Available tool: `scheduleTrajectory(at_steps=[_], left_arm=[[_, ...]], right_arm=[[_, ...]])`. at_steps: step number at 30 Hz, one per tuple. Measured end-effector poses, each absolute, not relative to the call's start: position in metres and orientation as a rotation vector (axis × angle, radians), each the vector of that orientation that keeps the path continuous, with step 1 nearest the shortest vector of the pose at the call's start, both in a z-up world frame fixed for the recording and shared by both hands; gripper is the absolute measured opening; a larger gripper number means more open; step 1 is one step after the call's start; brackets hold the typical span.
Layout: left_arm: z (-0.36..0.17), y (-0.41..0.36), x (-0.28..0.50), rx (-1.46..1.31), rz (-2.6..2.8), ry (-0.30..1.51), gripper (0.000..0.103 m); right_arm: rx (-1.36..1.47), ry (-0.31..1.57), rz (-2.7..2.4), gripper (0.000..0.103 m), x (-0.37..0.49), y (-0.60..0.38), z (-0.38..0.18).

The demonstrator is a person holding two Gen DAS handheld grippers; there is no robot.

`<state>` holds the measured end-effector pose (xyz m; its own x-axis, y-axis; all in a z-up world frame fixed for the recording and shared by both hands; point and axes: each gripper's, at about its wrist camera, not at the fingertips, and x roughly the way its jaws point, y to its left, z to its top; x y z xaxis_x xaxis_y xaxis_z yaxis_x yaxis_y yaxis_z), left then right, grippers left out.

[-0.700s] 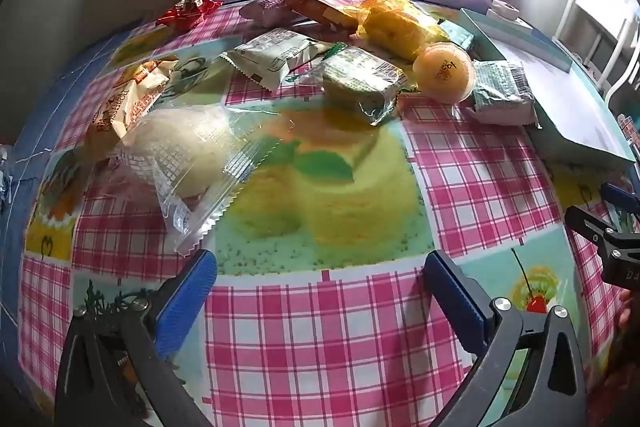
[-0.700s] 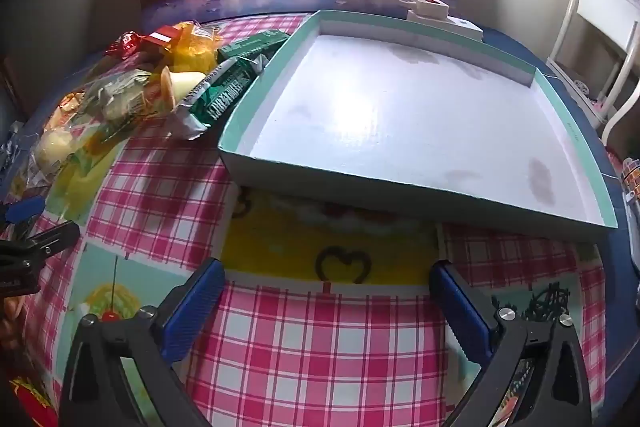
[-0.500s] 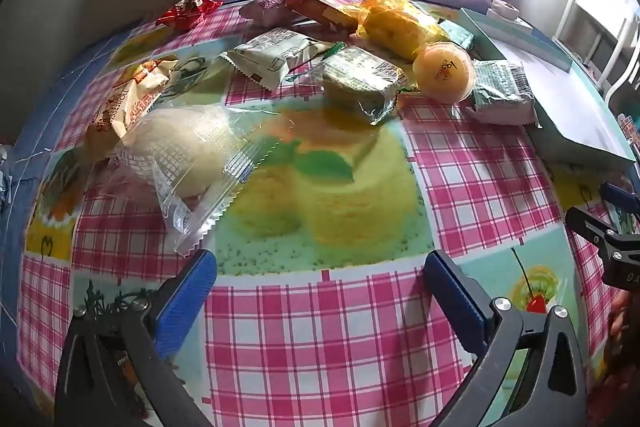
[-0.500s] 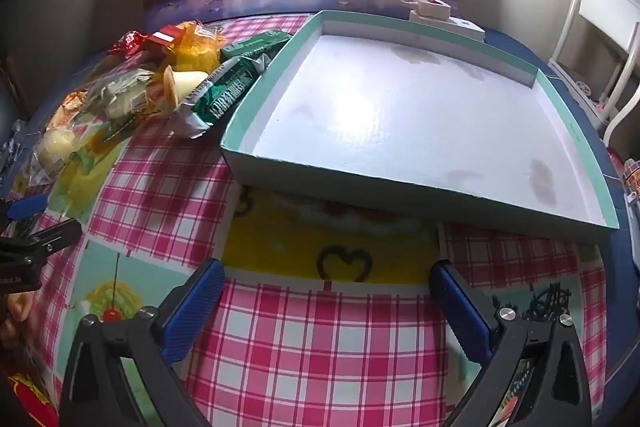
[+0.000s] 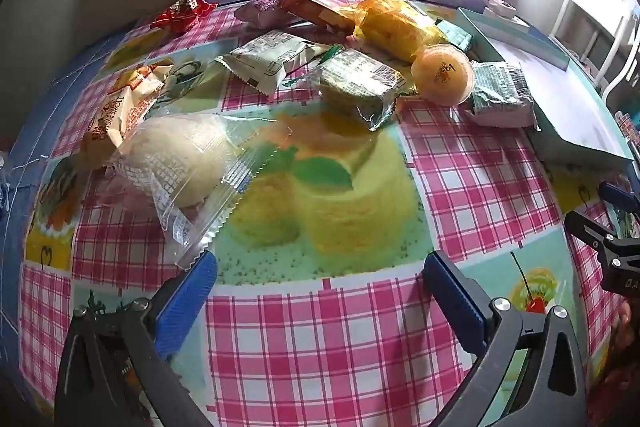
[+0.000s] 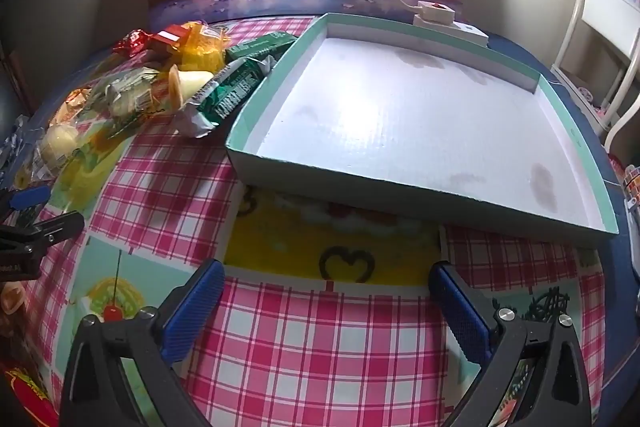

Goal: Organize snacks
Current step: 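Move both tools toward the snack pile beside the white tray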

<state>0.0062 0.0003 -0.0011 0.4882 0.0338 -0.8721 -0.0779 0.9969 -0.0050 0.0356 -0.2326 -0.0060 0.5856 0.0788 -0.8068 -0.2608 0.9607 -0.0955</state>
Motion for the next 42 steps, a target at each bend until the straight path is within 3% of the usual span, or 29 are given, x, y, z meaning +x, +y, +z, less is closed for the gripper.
scheduleTrajectory(at_steps=[14, 30, 42], left_arm=[[0.034, -0.010, 0.003, -0.013, 0.074, 0.962, 0.103], [0.076, -0.006, 0.025, -0.051, 0.177, 0.921, 0.103], [0.076, 0.007, 0.032, -0.056, 0.271, 0.977, 0.103]], right_arm=[[-0.274, 0.830, 0.249, 0.103, 0.034, -0.212, 0.025], [-0.098, 0.889, 0.214, 0.103, 0.047, -0.214, 0.061], [-0.115, 0.900, 0.175, 0.103, 0.053, -0.191, 0.073]])
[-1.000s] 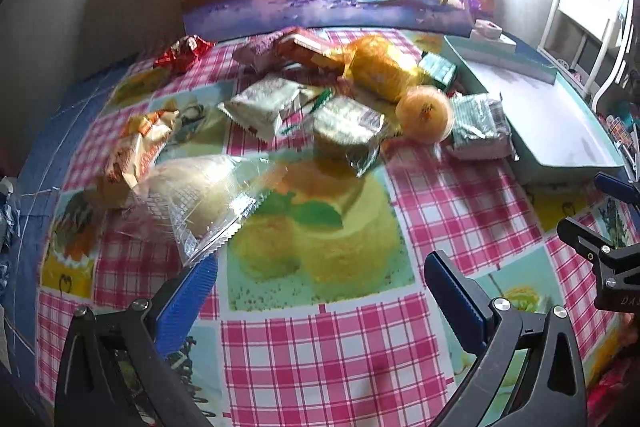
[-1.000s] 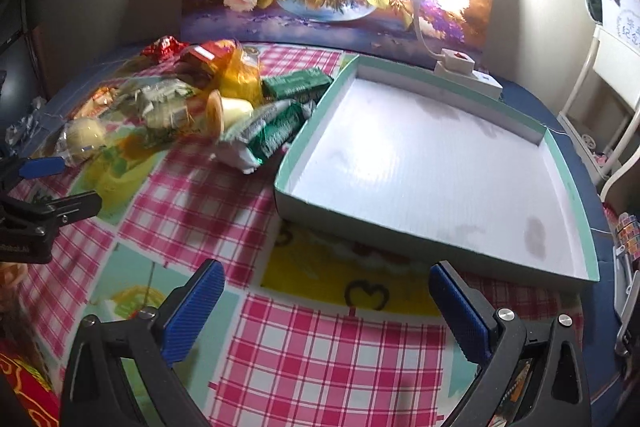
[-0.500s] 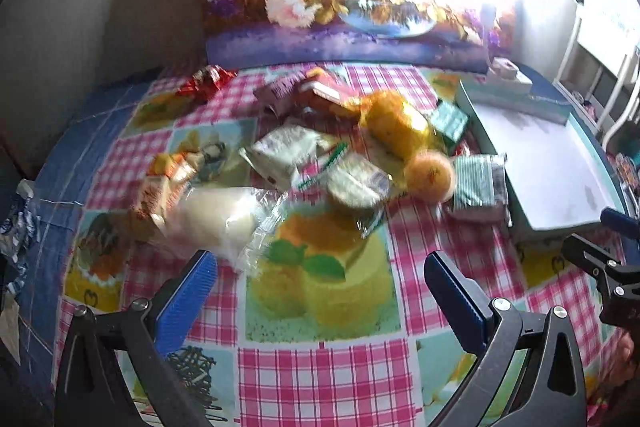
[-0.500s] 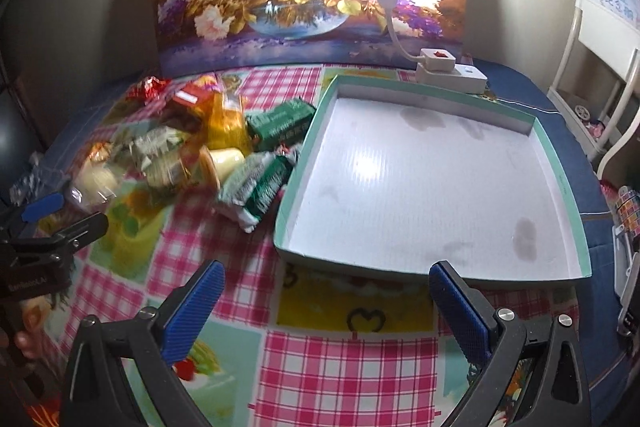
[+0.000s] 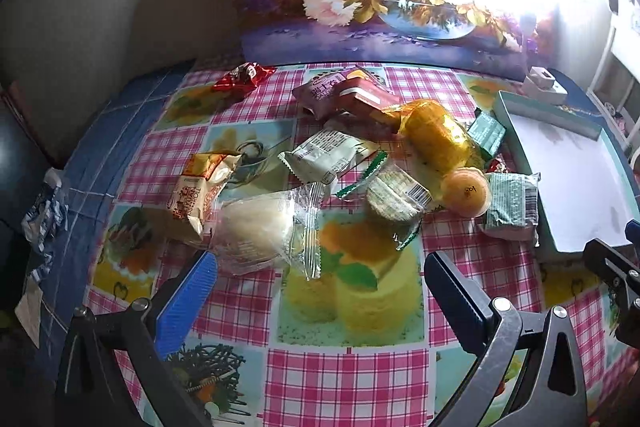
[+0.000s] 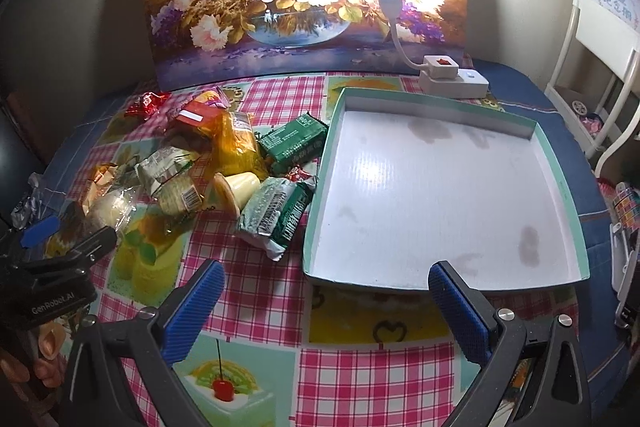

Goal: Organize snacks
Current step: 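Move both tools toward the snack pile beside the white tray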

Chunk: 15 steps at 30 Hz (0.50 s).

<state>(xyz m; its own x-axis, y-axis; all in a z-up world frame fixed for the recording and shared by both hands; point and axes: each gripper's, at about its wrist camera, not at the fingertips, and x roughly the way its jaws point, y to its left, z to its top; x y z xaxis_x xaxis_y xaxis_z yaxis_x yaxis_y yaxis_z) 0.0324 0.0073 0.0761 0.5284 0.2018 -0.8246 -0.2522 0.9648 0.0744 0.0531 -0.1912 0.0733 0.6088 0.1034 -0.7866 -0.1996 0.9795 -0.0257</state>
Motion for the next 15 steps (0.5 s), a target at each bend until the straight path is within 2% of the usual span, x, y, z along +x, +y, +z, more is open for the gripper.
scheduleTrajectory(at_steps=[15], left_arm=[[0.070, 0.017, 0.033, -0.103, 0.247, 0.978, 0.103]], right_arm=[[-0.183, 0.909, 0.159, 0.103, 0.062, -0.162, 0.072]])
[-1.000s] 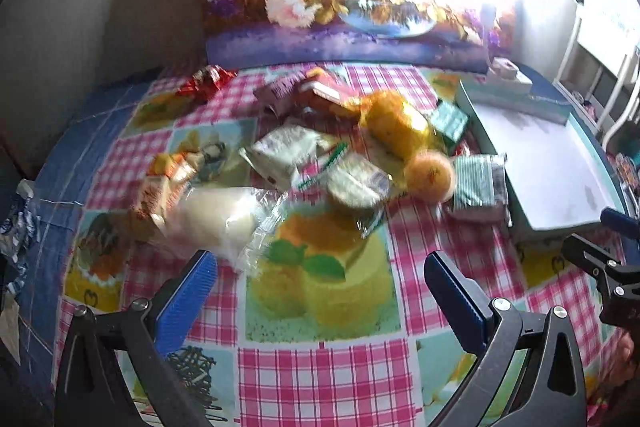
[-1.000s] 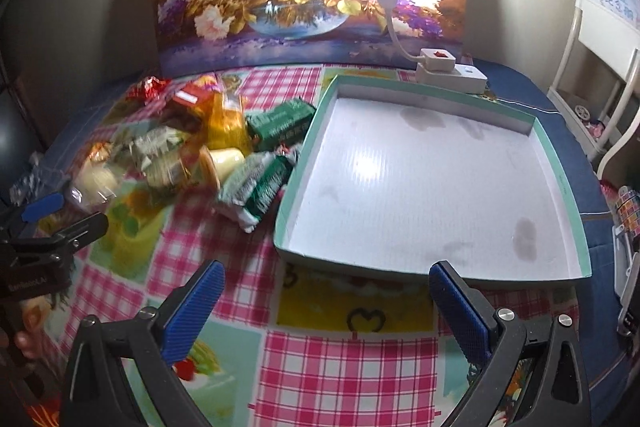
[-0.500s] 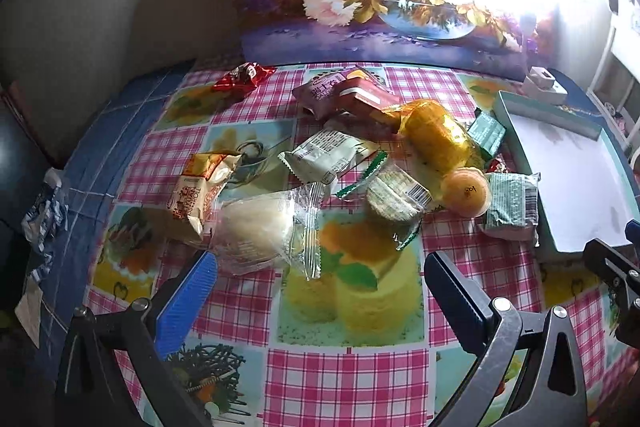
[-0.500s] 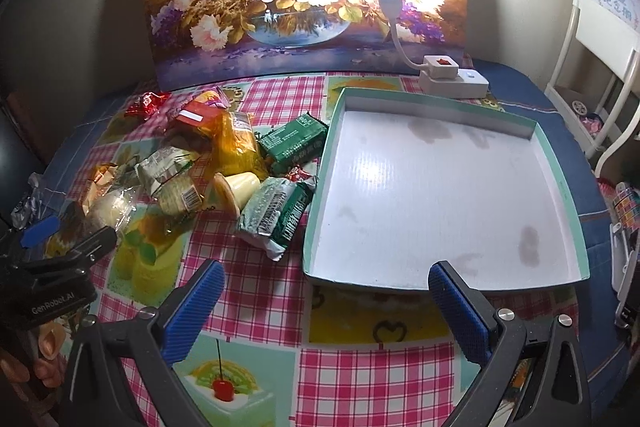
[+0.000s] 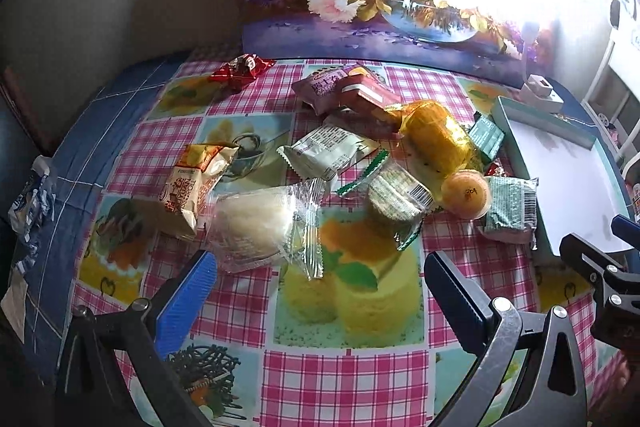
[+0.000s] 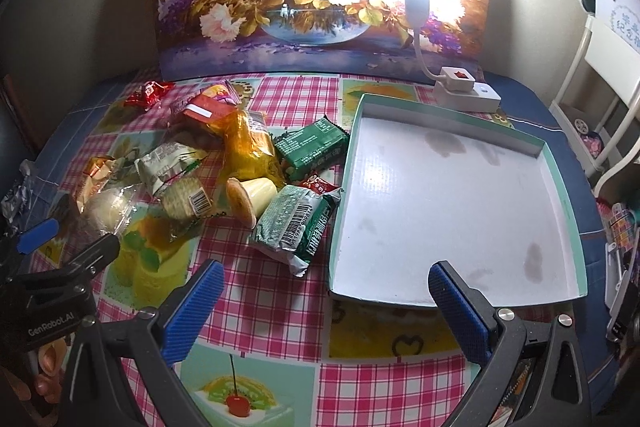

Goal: Organize snacks
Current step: 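Move both tools toward the snack pile beside the white tray, then grasp the green barcode biscuit pack with the right gripper while the left grasps the clear-wrapped bun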

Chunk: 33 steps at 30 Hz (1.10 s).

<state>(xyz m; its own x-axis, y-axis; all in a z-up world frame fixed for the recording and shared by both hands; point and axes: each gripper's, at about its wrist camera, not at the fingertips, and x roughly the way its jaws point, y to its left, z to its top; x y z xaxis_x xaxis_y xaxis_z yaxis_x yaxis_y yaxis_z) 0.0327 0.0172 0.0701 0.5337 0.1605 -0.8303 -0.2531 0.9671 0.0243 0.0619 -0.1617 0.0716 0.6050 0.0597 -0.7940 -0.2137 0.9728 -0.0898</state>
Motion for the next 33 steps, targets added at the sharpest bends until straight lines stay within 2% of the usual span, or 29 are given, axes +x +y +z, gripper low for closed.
scheduleTrajectory(at_steps=[33], left_arm=[[0.040, 0.059, 0.026, -0.215, 0.294, 1.022, 0.103]], right_arm=[[-0.277, 0.966, 0.135, 0.103, 0.075, -0.143, 0.044]])
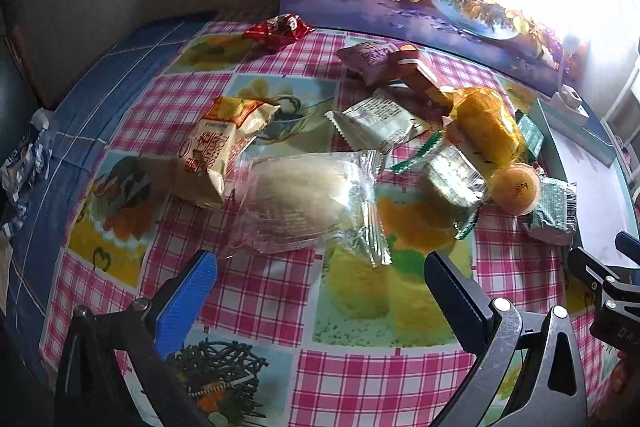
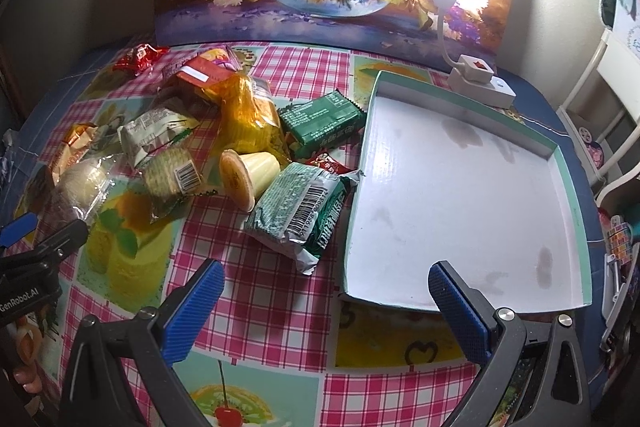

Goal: Organize snacks
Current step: 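Grasp the green barcode biscuit pack with the right gripper while the left grasps the clear-wrapped bun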

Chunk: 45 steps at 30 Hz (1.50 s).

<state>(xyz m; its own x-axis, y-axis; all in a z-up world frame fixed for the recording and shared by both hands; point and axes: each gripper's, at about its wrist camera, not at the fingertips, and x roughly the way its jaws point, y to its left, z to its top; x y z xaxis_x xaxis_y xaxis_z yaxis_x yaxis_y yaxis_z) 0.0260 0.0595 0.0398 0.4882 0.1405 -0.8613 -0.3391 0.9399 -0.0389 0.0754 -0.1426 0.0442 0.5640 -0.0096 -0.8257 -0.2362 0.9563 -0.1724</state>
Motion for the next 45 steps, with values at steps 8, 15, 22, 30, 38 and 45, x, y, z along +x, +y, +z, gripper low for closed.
scheduleTrajectory(at_steps=[8, 15, 22, 30, 38, 45], left_arm=[[0.025, 0.073, 0.030, -0.234, 0.321, 1.053, 0.103], [0.017, 0.078, 0.038, -0.243, 0.310, 1.060, 0.103], [0.017, 0.082, 0.049, -0.262, 0.298, 1.055, 0.103], [0.017, 0.076, 0.057, -0.234, 0.297, 1.040, 0.101], [0.017, 0.081, 0.058, -0.276, 0.281, 1.010, 0.081], [0.013, 0.100, 0.044, -0.363, 0.301, 0.998, 0.026]], right_arm=[[-0.314, 0.956, 0.183, 0.102, 0.090, -0.123, 0.038], [-0.331, 0.948, 0.197, 0.088, 0.105, -0.116, 0.030], [-0.359, 0.936, 0.172, 0.066, 0.112, -0.117, 0.024], [-0.362, 0.900, 0.193, 0.048, 0.110, -0.118, 0.028], [-0.324, 0.919, 0.227, 0.048, 0.109, -0.119, 0.027], [-0.279, 0.950, 0.278, 0.050, 0.101, -0.118, 0.025]])
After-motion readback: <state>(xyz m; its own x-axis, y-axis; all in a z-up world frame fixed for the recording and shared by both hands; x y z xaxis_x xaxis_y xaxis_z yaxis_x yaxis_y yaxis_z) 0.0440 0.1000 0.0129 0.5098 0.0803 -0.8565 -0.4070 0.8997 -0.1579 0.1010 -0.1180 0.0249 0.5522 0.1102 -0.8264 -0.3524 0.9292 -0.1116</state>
